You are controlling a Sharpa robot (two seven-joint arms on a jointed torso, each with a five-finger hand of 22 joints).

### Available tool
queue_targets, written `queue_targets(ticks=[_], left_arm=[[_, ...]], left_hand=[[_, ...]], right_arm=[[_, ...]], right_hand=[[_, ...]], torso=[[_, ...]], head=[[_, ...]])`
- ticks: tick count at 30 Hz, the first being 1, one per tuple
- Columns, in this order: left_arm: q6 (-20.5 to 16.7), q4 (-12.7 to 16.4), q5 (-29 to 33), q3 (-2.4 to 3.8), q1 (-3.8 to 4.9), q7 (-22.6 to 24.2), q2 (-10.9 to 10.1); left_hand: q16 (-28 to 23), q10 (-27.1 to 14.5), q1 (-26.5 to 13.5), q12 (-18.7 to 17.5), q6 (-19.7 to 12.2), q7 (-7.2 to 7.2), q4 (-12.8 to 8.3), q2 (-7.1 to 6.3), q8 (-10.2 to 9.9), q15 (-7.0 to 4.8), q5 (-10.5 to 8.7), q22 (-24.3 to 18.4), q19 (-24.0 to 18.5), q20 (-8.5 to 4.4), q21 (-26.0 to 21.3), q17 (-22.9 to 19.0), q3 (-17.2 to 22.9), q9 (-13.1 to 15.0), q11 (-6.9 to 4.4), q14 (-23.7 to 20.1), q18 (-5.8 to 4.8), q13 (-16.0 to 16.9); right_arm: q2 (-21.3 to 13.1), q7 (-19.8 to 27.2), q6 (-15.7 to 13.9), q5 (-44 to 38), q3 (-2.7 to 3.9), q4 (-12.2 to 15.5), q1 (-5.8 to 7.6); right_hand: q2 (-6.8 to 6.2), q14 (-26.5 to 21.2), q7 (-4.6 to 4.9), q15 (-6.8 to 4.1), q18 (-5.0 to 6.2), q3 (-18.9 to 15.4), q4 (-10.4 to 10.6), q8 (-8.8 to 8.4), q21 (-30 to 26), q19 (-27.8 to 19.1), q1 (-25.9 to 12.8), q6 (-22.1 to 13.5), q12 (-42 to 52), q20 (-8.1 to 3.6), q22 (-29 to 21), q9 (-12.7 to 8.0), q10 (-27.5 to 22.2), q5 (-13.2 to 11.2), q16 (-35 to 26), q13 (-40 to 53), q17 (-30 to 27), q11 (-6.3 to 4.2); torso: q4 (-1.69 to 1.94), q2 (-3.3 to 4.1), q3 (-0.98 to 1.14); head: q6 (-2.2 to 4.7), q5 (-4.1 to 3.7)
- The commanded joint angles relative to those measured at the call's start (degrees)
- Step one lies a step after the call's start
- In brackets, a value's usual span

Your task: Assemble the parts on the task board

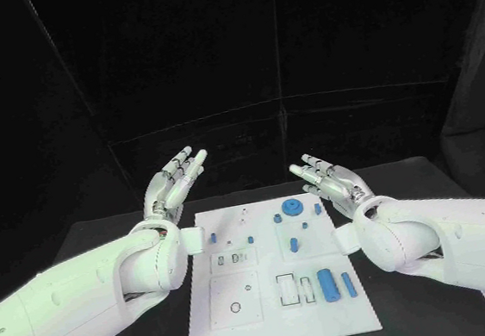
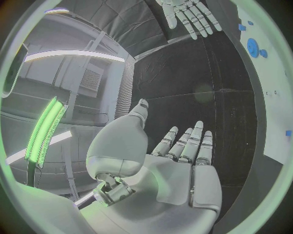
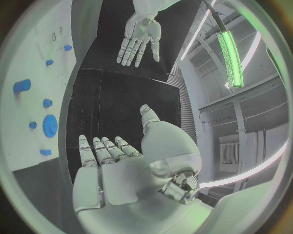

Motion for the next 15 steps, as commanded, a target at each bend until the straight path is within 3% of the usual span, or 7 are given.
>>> queue_targets(ticks=[1,5,8,9,12,15], left_arm=[[4.61,-0.15,1.43,-0.04,0.16,4.41,0.09],[4.61,-0.15,1.43,-0.04,0.16,4.41,0.09],[4.61,-0.15,1.43,-0.04,0.16,4.41,0.09],[4.54,-0.84,1.46,-0.04,0.14,4.58,-0.83],[4.60,-0.53,1.49,-0.04,0.14,4.51,-1.50],[4.69,0.01,1.50,-0.04,0.15,4.45,-2.16]], left_hand=[[0.18,0.44,0.89,0.31,0.46,8.58,0.31,0.07,0.19,0.19,0.18,0.05,0.01,0.42,0.38,0.06,0.05,0.08,0.18,0.43,1.01,0.07],[0.19,0.53,0.89,0.32,0.58,8.60,0.31,0.14,0.22,0.23,0.18,0.05,-0.02,0.42,0.38,0.07,0.06,0.10,0.22,0.47,0.97,0.08],[0.19,0.53,0.89,0.32,0.59,8.60,0.31,0.14,0.22,0.23,0.18,0.05,-0.02,0.42,0.38,0.07,0.06,0.10,0.22,0.47,0.97,0.08],[0.21,0.62,0.88,0.34,0.68,8.62,0.31,0.18,0.24,0.27,0.18,0.06,-0.02,0.42,0.39,0.09,0.06,0.11,0.26,0.57,0.94,0.09],[0.25,0.80,0.87,0.37,0.84,8.66,0.29,0.24,0.27,0.34,0.18,0.07,-0.02,0.43,0.41,0.12,0.06,0.14,0.32,0.75,0.88,0.11],[0.30,1.08,0.89,0.41,1.10,8.70,0.23,0.30,0.32,0.45,0.18,0.10,0.03,0.44,0.45,0.16,0.05,0.17,0.41,1.00,0.78,0.14]], right_arm=[[-0.04,-3.82,10.28,-5.26,-0.48,-0.39,0.49],[-0.06,-4.62,12.37,-6.21,-0.94,-0.65,0.75],[-0.06,-4.87,13.01,-6.50,-1.08,-0.73,0.83],[-0.07,-2.67,9.21,-12.70,-1.01,-4.33,1.34],[0.22,-2.52,7.81,-15.55,-0.99,-6.05,2.14],[0.36,-2.70,6.85,-18.88,-0.98,-7.54,3.16]], right_hand=[[0.65,0.42,6.84,0.82,0.96,-0.37,-0.38,0.34,0.41,0.16,2.14,0.75,0.37,0.65,0.13,0.14,0.54,0.70,0.38,0.13,0.12,0.79],[1.00,4.21,7.87,1.65,1.03,0.09,-2.34,0.70,1.43,1.91,4.32,2.75,0.80,0.71,0.65,0.44,3.25,0.99,1.07,0.46,0.60,1.80],[0.80,11.68,9.39,3.03,1.66,1.19,-5.59,1.79,3.53,5.76,8.13,7.73,2.16,0.62,1.68,1.14,10.14,0.19,2.81,1.24,1.41,3.52],[0.68,14.13,9.46,3.15,2.07,1.69,-6.77,2.22,4.15,6.87,9.46,9.58,2.70,0.60,1.96,1.38,12.75,-0.18,3.38,1.48,1.60,3.67],[0.20,23.38,9.45,3.03,3.26,2.97,-9.76,3.79,6.62,11.43,12.31,16.31,4.89,0.57,3.05,2.15,22.77,-0.97,5.48,2.25,2.20,4.09],[-0.34,35.31,8.79,1.45,4.88,3.93,-12.20,6.00,11.05,20.09,14.26,25.34,7.96,0.46,4.98,3.11,35.94,-1.22,8.14,3.11,2.92,2.67]], torso=[[0.00,0.00,0.00],[0.00,0.00,0.00],[0.00,0.00,0.00],[-0.03,0.23,-0.17],[-0.08,0.42,-0.23],[-0.01,0.82,-0.29]], head=[[-0.01,0.01],[-0.01,0.01],[-0.01,0.01],[0.45,0.22],[0.50,0.22],[0.71,0.34]])
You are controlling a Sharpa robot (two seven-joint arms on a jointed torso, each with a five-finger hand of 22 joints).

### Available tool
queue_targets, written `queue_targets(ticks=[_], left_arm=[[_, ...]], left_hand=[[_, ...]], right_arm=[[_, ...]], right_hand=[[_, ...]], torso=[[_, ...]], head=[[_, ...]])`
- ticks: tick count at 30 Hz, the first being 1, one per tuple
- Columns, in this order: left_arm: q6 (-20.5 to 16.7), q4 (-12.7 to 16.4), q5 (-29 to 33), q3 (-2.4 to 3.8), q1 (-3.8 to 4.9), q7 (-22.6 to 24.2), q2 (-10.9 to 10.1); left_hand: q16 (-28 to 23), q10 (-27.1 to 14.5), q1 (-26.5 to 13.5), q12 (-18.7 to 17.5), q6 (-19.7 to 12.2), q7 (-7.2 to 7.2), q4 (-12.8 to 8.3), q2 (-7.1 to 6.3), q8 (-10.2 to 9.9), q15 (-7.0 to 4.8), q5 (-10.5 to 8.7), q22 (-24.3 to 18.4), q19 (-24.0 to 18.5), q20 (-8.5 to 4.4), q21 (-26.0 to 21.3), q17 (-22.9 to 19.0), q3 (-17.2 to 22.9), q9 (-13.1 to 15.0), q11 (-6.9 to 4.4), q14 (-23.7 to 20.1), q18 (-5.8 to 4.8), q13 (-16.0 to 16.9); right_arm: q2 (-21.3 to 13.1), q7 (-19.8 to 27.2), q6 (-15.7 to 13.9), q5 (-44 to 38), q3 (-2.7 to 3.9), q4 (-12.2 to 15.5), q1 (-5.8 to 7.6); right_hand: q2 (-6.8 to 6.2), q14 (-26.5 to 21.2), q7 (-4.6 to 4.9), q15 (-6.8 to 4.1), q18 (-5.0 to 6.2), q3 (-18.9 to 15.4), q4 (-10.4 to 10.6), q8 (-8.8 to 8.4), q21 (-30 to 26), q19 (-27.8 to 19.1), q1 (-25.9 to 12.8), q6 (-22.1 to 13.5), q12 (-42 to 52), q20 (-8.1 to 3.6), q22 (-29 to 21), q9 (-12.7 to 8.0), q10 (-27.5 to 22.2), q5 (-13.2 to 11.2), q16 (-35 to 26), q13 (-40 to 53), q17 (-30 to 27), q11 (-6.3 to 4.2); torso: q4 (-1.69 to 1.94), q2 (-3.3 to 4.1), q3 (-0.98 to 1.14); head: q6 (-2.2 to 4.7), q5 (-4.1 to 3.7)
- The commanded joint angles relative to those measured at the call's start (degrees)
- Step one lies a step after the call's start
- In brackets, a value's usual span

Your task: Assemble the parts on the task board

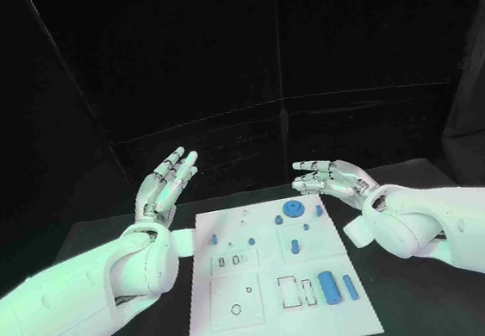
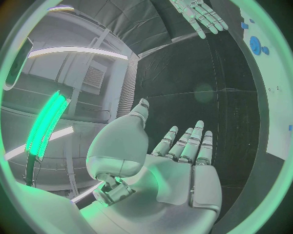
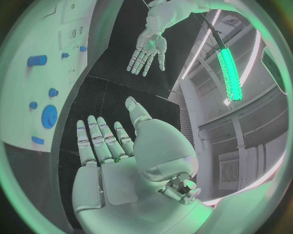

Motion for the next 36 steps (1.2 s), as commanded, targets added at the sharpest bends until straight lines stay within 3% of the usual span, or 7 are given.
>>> queue_targets(ticks=[1,9,15,18,21,27,36], left_arm=[[1.50,0.79,0.17,0.02,0.11,2.15,-0.45],[2.95,2.34,0.17,0.02,0.11,1.93,-1.78],[4.48,5.29,0.09,0.02,0.08,3.19,-3.09],[4.91,6.91,0.08,0.02,0.07,3.37,-3.93],[5.29,8.45,0.12,0.02,0.06,3.26,-4.54],[7.07,10.18,0.15,0.02,0.06,2.98,-4.90],[9.59,10.55,0.15,0.02,0.02,2.67,-4.73]], left_hand=[[0.34,0.81,0.41,0.44,0.71,8.65,0.13,0.31,0.35,0.11,0.18,0.11,0.02,0.27,0.28,0.12,-0.02,0.11,0.04,0.82,0.71,0.11],[1.07,3.27,1.09,0.69,2.84,8.80,-0.72,0.91,0.63,0.40,0.18,0.32,0.67,0.28,0.67,0.61,0.19,0.30,0.41,4.68,0.33,0.30],[2.25,7.78,2.50,1.07,6.31,8.76,-2.44,1.79,1.04,-0.04,0.18,1.11,4.45,0.24,2.16,1.16,0.82,0.55,0.12,9.95,0.77,0.59],[4.82,17.74,2.67,2.85,9.98,8.75,-3.14,2.26,1.61,-1.20,0.28,2.49,11.28,0.24,4.80,2.07,0.95,0.85,-0.41,16.60,1.83,1.51],[7.54,29.03,2.63,6.31,19.55,8.40,-3.49,2.76,3.73,-2.74,0.20,4.74,22.52,0.01,9.33,2.84,0.98,1.83,-1.53,22.05,3.39,2.52],[9.05,32.57,3.04,7.26,26.83,7.40,-4.56,3.46,5.06,-4.31,0.19,5.71,28.62,-0.06,12.52,2.87,1.23,1.99,-2.69,26.84,5.00,1.90],[9.22,33.70,3.24,7.14,29.06,7.03,-4.88,4.14,5.15,-4.84,0.23,5.89,31.13,-0.31,13.72,2.66,1.45,1.91,-3.11,28.76,5.22,1.81]], right_arm=[[0.33,0.48,-1.69,-9.11,0.07,-1.26,1.12],[0.65,-1.62,-2.29,-20.57,0.12,-4.39,4.41],[0.72,-6.63,-1.24,-35.52,0.19,-5.08,6.88],[1.04,-10.22,-0.55,-43.80,0.36,-5.04,7.59],[1.53,-14.14,0.75,-52.29,0.75,-4.88,8.05],[2.89,-20.34,4.94,-67.89,1.11,-4.45,8.40],[5.08,-22.25,8.45,-76.64,1.23,-5.48,8.48]], right_hand=[[-0.44,10.18,7.10,-1.42,1.95,0.79,-1.99,1.62,4.47,8.87,1.44,7.34,2.13,-0.09,1.88,0.64,10.53,-0.46,1.97,0.44,0.44,-1.19],[-1.21,20.98,5.14,-4.28,4.26,2.18,-5.15,3.17,9.58,20.86,3.16,21.09,1.87,-0.90,2.91,0.82,18.92,-1.50,2.46,0.08,0.37,-3.55],[-2.75,29.16,3.72,-7.35,4.14,3.49,-5.19,3.47,14.90,30.40,4.81,27.50,1.98,-4.47,4.66,0.70,26.05,-1.58,3.48,0.10,0.44,-5.68],[-3.14,32.74,3.03,-8.75,4.09,4.45,-5.32,3.49,17.94,33.34,5.62,29.75,1.80,-6.09,6.07,0.66,29.55,-1.63,3.74,0.13,0.42,-6.77],[-3.65,40.11,2.41,-10.63,4.18,4.93,-5.27,3.00,21.36,35.47,5.91,30.90,1.36,-7.89,7.87,0.51,32.13,-3.28,6.65,0.13,1.87,-7.87],[-5.56,48.46,1.18,-12.80,4.15,5.32,-5.15,2.04,28.67,39.32,5.49,32.99,-0.51,-10.06,11.91,0.46,34.05,-3.53,10.47,0.14,4.82,-9.17],[-6.46,53.24,0.63,-13.84,4.10,6.89,-5.23,-0.04,36.15,41.04,4.54,34.08,-2.01,-11.13,16.37,0.44,33.81,-3.67,16.97,0.28,10.53,-9.68]], torso=[[0.06,0.64,-0.16],[0.56,2.23,-0.25],[1.09,3.91,-0.23],[1.19,4.91,-0.38],[1.52,5.83,-0.54],[2.30,7.70,-0.58],[2.81,9.49,-0.63]], head=[[0.25,0.18],[0.94,-0.20],[1.38,-0.48],[2.02,-0.78],[2.00,-1.00],[2.23,-1.19],[2.02,-1.79]])
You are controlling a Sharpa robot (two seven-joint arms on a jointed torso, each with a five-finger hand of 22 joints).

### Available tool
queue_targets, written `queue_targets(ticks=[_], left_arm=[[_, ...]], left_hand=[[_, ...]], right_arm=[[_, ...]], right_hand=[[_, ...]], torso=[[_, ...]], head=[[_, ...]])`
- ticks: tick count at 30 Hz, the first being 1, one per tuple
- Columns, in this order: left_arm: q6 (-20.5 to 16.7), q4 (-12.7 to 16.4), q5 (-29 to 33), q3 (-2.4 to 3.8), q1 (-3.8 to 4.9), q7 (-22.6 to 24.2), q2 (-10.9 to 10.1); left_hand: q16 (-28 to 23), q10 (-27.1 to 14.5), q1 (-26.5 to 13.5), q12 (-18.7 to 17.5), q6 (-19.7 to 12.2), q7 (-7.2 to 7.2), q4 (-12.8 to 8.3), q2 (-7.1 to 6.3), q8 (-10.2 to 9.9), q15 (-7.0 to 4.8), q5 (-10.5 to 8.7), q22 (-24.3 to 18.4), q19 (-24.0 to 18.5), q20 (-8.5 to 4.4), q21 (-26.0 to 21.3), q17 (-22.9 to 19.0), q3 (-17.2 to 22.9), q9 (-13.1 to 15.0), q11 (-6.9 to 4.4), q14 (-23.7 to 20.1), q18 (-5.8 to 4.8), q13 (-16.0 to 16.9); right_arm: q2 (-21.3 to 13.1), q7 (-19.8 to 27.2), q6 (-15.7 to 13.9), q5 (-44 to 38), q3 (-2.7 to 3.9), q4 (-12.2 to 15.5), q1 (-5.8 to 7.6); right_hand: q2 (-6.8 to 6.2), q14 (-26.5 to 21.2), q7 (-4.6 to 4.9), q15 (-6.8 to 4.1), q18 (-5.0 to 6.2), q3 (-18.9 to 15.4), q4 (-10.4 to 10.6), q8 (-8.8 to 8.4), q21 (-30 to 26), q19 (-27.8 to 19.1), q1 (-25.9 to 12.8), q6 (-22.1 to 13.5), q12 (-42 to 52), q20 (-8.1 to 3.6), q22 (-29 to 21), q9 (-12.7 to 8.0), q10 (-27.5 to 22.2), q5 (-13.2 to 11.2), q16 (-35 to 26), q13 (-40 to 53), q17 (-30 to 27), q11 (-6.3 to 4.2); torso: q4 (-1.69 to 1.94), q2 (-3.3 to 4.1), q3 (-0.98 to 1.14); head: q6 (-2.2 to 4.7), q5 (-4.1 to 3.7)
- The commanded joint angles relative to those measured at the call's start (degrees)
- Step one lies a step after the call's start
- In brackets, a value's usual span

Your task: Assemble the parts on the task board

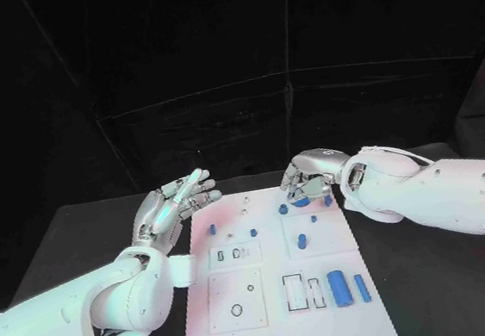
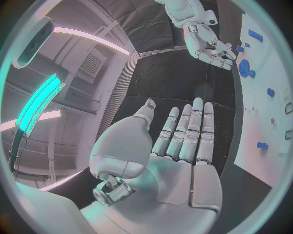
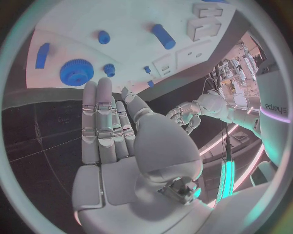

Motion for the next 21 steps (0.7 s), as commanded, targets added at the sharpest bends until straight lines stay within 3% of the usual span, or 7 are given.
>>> queue_targets(ticks=[1,7,10,12,21], left_arm=[[3.26,0.18,-0.14,0.04,0.04,2.29,0.14],[3.97,0.43,-0.14,0.04,-0.02,1.98,0.32],[4.25,0.29,-0.14,0.04,-0.05,1.79,0.49],[4.33,0.28,-0.14,0.04,-0.06,1.71,0.47],[4.42,0.81,-0.14,0.04,-0.05,1.45,0.08]], left_hand=[[0.29,0.38,0.14,0.03,0.41,3.15,-0.35,0.61,0.28,0.10,0.23,0.00,0.32,0.00,0.36,-0.07,0.10,-0.05,-0.09,0.50,1.10,-0.06],[0.27,0.42,0.13,0.03,0.36,3.20,-0.35,0.63,0.26,0.09,0.23,-0.01,0.37,-0.01,0.37,-0.09,0.10,-0.06,-0.08,0.53,1.10,-0.06],[0.24,0.44,0.13,0.00,0.23,3.28,-0.35,0.67,0.21,0.09,0.23,-0.02,0.44,-0.01,0.40,-0.12,0.11,-0.09,-0.05,0.55,1.10,-0.07],[0.21,0.44,0.13,-0.02,0.20,3.32,-0.35,0.71,0.18,0.10,0.24,-0.03,0.48,-0.02,0.41,-0.13,0.13,-0.10,-0.03,0.56,1.10,-0.07],[0.14,0.44,0.18,-0.09,0.10,3.42,-0.39,0.82,0.10,0.12,0.24,-0.05,0.57,-0.02,0.43,-0.19,0.19,-0.14,0.03,0.59,1.09,-0.09]], right_arm=[[0.72,-2.98,3.70,-8.99,0.10,-0.54,0.19],[1.74,-3.24,4.56,-10.40,0.13,-1.58,0.19],[2.20,-3.20,4.89,-10.67,0.13,-2.06,0.19],[2.41,-3.17,5.08,-10.77,0.13,-2.25,0.19],[3.56,-3.12,5.83,-10.92,0.14,-3.42,0.18]], right_hand=[[-0.41,2.47,-0.19,-0.28,0.65,0.75,0.01,-0.60,1.90,0.21,-0.28,0.53,-0.42,-0.16,1.16,-0.03,-0.16,-0.07,2.16,0.08,1.82,-0.16],[-0.92,2.16,-0.07,-0.15,0.66,2.33,0.06,-1.88,5.13,-0.28,-0.76,-0.13,-1.14,-0.07,3.28,-0.07,-1.39,0.04,6.60,0.04,5.38,0.05],[-1.01,1.85,-0.07,-0.13,0.15,3.46,0.04,-1.87,8.66,0.71,-1.04,-0.20,-1.05,0.06,7.44,-0.03,-1.52,0.04,9.00,0.09,7.28,0.12],[-1.33,1.45,0.07,-0.10,-0.21,4.56,0.10,-1.87,11.46,1.31,-1.46,-0.19,-1.09,0.17,10.74,-0.03,-1.96,-0.06,11.13,0.06,8.97,0.31],[-1.70,1.04,0.07,0.05,-1.40,7.38,0.21,-1.85,18.51,4.28,-2.33,-0.19,-1.01,0.34,20.06,-0.02,-2.40,-0.27,16.07,0.03,12.43,0.32]], torso=[[0.30,1.21,-0.05],[0.45,1.75,-0.10],[0.63,1.73,-0.04],[0.67,1.76,-0.02],[0.64,2.45,-0.05]], head=[[0.02,-0.30],[0.02,-0.71],[-0.55,-1.17],[-0.95,-1.12],[-1.04,-0.89]])
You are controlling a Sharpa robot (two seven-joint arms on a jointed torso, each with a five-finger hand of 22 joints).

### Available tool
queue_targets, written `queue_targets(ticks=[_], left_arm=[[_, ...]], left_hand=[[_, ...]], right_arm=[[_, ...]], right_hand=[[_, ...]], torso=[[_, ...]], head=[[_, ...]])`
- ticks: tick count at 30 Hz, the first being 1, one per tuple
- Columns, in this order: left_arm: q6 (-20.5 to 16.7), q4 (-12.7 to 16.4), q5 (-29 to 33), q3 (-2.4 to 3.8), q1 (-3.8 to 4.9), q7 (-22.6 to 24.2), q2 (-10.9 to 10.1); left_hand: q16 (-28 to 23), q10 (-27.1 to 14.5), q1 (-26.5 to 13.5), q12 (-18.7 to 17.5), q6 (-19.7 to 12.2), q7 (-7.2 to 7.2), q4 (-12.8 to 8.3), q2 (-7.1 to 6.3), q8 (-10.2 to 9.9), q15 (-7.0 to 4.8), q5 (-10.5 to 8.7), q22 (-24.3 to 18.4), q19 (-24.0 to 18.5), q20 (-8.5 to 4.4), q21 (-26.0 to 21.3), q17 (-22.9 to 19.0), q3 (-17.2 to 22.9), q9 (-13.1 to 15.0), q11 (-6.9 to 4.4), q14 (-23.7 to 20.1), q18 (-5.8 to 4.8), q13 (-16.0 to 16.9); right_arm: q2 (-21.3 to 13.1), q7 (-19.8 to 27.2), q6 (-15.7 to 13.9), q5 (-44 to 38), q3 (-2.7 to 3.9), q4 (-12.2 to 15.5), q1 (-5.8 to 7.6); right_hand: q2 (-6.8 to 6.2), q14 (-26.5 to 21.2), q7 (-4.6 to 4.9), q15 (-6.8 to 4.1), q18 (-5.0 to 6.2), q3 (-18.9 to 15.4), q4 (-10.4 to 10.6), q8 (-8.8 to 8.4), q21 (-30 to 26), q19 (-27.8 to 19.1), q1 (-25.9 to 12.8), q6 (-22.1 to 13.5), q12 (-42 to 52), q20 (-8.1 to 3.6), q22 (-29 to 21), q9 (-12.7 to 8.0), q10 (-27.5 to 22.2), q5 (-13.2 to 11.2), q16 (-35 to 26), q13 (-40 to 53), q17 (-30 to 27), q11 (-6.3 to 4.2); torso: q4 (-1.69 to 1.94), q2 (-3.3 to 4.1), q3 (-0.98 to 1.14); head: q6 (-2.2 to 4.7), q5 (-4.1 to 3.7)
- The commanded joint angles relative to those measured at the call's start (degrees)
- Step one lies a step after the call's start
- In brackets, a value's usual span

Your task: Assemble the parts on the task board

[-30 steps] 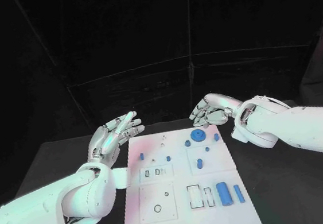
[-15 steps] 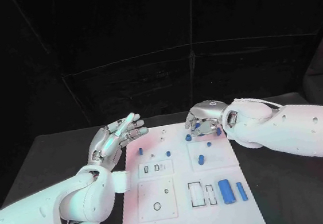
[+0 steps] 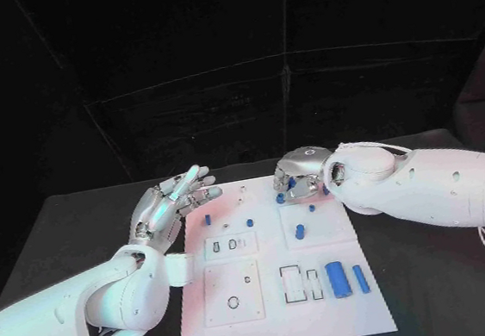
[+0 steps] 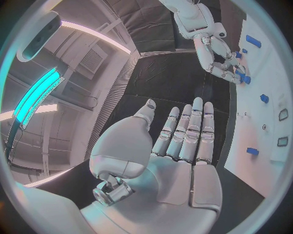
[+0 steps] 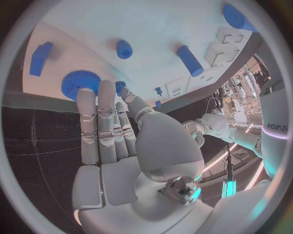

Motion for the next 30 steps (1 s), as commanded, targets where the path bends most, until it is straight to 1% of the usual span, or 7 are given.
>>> queue_targets(ticks=[1,10,14,23,25,28,30], left_arm=[[1.34,0.41,-0.18,0.03,0.07,1.41,-0.11],[1.42,0.42,-0.18,0.03,0.09,1.09,-0.09],[1.43,0.47,-0.18,0.03,0.09,0.96,-0.10],[1.48,0.39,-0.18,0.04,0.11,0.71,-0.22],[1.52,0.43,-0.18,0.04,0.12,0.67,-0.27],[1.62,0.38,-0.18,0.04,0.13,0.54,-0.30],[1.65,0.35,-0.18,0.04,0.13,0.46,-0.31]], left_hand=[[0.13,0.44,-0.03,-0.11,0.04,3.44,-0.24,0.63,0.08,-0.01,0.24,-0.05,0.60,-0.02,0.23,-0.07,0.05,-0.10,0.04,0.32,1.15,-0.06],[0.10,0.42,-0.02,-0.15,-0.07,3.48,-0.25,0.67,0.03,0.00,0.24,-0.06,0.63,-0.02,0.24,-0.09,0.07,-0.13,0.06,0.33,1.14,-0.06],[0.05,0.39,0.00,-0.21,-0.13,3.54,-0.27,0.73,-0.03,0.02,0.24,-0.09,0.66,-0.02,0.24,-0.13,0.11,-0.15,0.11,0.34,1.13,-0.08],[-0.04,0.31,0.00,-0.32,-0.25,3.64,-0.27,0.82,-0.13,0.06,0.24,-0.13,0.71,-0.01,0.23,-0.18,0.15,-0.19,0.18,0.34,1.11,-0.10],[-0.04,0.31,0.00,-0.32,-0.25,3.64,-0.27,0.82,-0.13,0.06,0.24,-0.13,0.71,-0.01,0.23,-0.18,0.15,-0.19,0.18,0.34,1.11,-0.10],[-0.07,0.27,-0.03,-0.36,-0.31,3.67,-0.24,0.88,-0.18,0.08,0.24,-0.15,0.72,-0.01,0.23,-0.21,0.16,-0.20,0.21,0.34,1.10,-0.10],[-0.09,0.26,-0.04,-0.39,-0.33,3.68,-0.23,0.91,-0.20,0.09,0.24,-0.16,0.73,0.00,0.22,-0.22,0.17,-0.21,0.22,0.34,1.10,-0.10]], right_arm=[[0.49,-0.30,1.22,-1.18,0.06,-0.48,0.15],[1.32,-0.02,2.20,-1.20,0.06,-1.33,0.14],[1.65,0.04,2.63,-1.20,0.05,-1.75,0.13],[2.04,0.38,2.68,-1.20,0.04,-2.05,0.11],[1.97,0.62,1.07,-1.20,0.04,-1.93,0.11],[1.71,1.61,-4.67,-1.07,0.04,-1.38,0.10],[1.58,2.11,-7.29,-0.66,0.04,-1.09,0.09]], right_hand=[[-0.26,0.95,0.02,0.04,-1.44,0.98,0.02,-0.17,2.10,1.09,-0.93,-0.16,0.05,0.11,2.77,-0.03,-0.29,-0.30,1.69,0.03,1.11,-0.05],[-0.54,0.90,-0.06,0.05,-2.65,4.15,0.13,-0.09,7.93,4.10,-1.54,0.32,0.25,0.20,11.21,0.00,0.25,-0.65,10.74,0.04,9.94,-0.15],[-0.66,0.87,-0.04,0.09,-2.93,5.17,0.15,-0.05,9.33,4.80,-1.68,0.55,0.30,0.21,13.26,0.02,0.52,-0.74,13.18,0.05,12.36,-0.28],[-0.45,1.52,-0.39,-0.17,-3.99,7.69,0.28,0.44,13.38,7.67,-1.73,2.39,0.69,0.10,19.93,0.20,2.28,-1.57,20.08,0.23,19.70,-0.64],[-0.30,1.66,-0.58,-0.31,-4.25,8.34,0.36,0.71,14.34,8.39,-1.69,3.21,0.88,0.02,21.54,0.31,3.05,-1.74,21.69,0.33,21.38,-0.85],[0.12,1.75,-0.86,-0.62,-4.67,9.73,0.27,1.34,15.87,9.55,-1.10,4.93,1.39,-0.22,24.18,0.59,4.72,-2.28,23.99,0.61,23.85,-1.26],[0.05,1.96,-1.03,-0.76,-5.01,10.19,0.32,1.65,16.91,10.49,-1.04,5.74,1.62,-0.35,26.11,0.74,5.50,-2.37,25.65,0.77,25.79,-1.51]], torso=[[-0.02,0.41,0.00],[0.15,0.72,0.03],[0.18,0.87,0.04],[0.14,0.92,0.03],[0.12,0.93,0.04],[0.09,0.87,0.10],[0.09,0.91,0.10]], head=[[-0.06,0.18],[-0.19,0.23],[-0.17,0.29],[-0.40,0.35],[-0.45,0.41],[-0.56,0.41],[-0.43,0.36]])
